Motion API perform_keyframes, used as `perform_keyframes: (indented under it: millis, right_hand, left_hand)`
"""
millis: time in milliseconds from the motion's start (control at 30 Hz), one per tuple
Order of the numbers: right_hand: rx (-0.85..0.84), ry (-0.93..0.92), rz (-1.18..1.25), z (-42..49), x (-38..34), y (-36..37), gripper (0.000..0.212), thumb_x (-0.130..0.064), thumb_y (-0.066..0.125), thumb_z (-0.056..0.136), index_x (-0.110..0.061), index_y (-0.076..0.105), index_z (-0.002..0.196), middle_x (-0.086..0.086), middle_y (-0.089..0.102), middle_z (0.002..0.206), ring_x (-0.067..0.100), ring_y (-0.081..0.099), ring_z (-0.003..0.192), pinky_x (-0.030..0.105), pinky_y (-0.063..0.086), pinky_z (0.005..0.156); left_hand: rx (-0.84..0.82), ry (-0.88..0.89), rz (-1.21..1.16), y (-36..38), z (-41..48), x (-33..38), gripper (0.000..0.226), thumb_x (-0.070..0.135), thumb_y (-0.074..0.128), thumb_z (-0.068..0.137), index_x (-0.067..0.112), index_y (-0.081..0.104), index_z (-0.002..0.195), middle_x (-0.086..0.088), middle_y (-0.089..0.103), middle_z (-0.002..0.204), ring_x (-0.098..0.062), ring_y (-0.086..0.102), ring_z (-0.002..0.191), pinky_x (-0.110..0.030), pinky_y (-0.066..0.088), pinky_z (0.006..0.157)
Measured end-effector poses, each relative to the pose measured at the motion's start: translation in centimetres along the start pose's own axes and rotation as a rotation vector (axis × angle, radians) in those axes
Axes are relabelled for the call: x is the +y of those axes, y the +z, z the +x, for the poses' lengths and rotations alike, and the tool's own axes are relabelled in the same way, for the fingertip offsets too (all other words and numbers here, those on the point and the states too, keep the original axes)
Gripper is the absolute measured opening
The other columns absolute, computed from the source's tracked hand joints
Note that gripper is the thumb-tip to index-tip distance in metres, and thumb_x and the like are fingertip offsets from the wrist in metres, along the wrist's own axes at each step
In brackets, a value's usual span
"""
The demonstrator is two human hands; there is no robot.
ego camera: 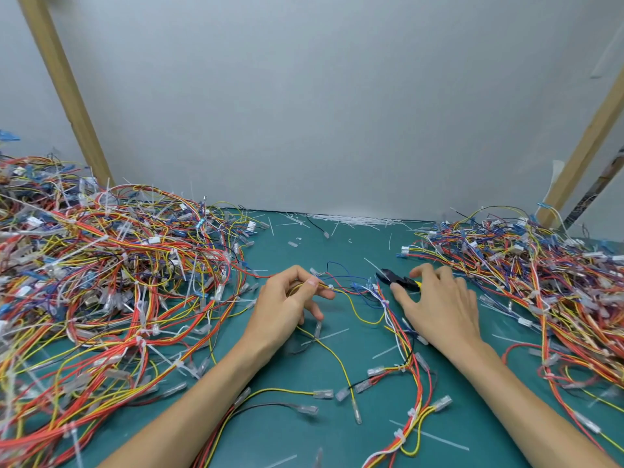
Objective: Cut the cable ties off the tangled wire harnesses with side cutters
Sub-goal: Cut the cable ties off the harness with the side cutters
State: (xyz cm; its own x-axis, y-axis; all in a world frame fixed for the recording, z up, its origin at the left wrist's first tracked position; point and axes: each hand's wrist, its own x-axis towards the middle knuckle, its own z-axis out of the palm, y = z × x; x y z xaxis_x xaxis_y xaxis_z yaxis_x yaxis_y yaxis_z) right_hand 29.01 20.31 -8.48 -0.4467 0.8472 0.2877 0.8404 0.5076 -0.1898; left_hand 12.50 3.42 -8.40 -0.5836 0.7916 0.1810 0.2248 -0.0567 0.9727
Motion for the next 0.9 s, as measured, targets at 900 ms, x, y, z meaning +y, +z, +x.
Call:
perform_keyframes:
  millis: [900]
  right_hand:
    - [-0.510,-0.057,1.239,0.0,-2.7,-4.9,0.021,-0.009,0.062,0.091,-0.015,0.059,0.111,-0.001,0.068,0.072,0.013,0.057,0.054,0.020,0.039,0.043]
  left_hand:
    - [0.039,-0.021,-0.224,-0.4,0.2,0.4,0.020,0.004,0.051,0.094,0.006,0.058,0.075,-0.011,0.073,0.073,-0.010,0.039,0.036,-0.015,0.027,0.038]
